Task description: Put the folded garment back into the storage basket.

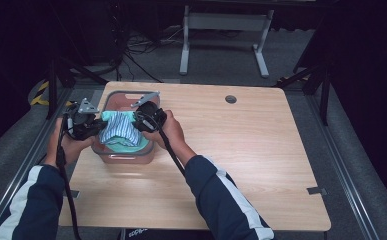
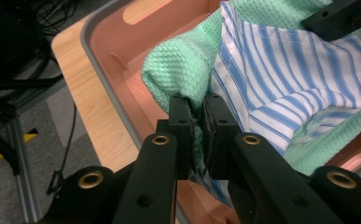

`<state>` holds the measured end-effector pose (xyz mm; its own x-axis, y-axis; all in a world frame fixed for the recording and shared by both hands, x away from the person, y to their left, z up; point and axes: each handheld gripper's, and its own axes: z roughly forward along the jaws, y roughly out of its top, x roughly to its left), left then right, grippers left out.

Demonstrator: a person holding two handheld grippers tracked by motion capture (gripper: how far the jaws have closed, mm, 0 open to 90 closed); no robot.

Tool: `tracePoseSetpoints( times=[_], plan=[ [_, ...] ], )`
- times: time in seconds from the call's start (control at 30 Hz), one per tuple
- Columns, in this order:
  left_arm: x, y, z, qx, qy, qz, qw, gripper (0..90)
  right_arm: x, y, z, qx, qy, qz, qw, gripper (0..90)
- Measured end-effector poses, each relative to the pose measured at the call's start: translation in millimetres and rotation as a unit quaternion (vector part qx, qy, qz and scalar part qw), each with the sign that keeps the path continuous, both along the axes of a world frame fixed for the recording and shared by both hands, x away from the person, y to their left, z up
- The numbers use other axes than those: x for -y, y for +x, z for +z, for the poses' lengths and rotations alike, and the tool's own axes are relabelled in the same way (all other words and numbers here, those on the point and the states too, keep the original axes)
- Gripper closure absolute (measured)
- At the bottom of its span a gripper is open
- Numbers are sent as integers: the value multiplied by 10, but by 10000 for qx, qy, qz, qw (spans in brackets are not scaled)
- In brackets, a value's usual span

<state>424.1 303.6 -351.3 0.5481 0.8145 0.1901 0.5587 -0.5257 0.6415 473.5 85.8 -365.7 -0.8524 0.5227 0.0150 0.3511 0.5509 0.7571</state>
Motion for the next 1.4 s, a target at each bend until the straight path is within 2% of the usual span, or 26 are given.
tracePoseSetpoints(
  times=[0.13,0.27,0.3,0.47,0.5,0.53,0.57,0.8,0.9,0.97,1.07,1.1,1.4],
  plan=[
    [5,26,-67,-53,-59,56,10000,826,1,12,-46,-29,-17,-11,10000,796],
    [33,44,-133,-60,-27,133,9999,767,12,28,-92,-30,-109,-115,9999,733],
    [35,41,-133,-81,-2,159,9998,724,21,34,-99,-76,-102,-140,9998,729],
    [20,19,-128,-7,-112,179,9998,637,67,48,-108,-76,-134,-246,9996,658],
    [26,6,-126,50,-112,244,9996,625,75,48,-108,-62,-145,-248,9996,640],
    [29,3,-124,120,-80,264,9995,577,83,46,-107,-84,-141,-234,9996,606],
    [40,-10,-125,133,-84,292,9995,523,86,43,-109,-68,-137,-199,9997,583],
    [101,-43,-169,165,-119,250,9995,474,79,-13,-100,110,-288,-113,9995,505],
    [137,-80,-156,198,-208,227,9993,408,121,-36,-68,221,-391,-140,9989,465],
    [155,-96,-149,242,-241,239,9991,399,131,-47,-62,266,-404,-142,9987,458],
    [191,-130,-142,326,-379,233,9985,363,174,-78,-60,408,-585,-130,9974,410],
    [205,-141,-136,292,-378,204,9986,362,192,-84,-58,436,-633,-149,9969,403],
    [372,-245,-106,410,-472,-21,9980,319,357,-104,26,531,-725,-201,9958,343]
  ],
)
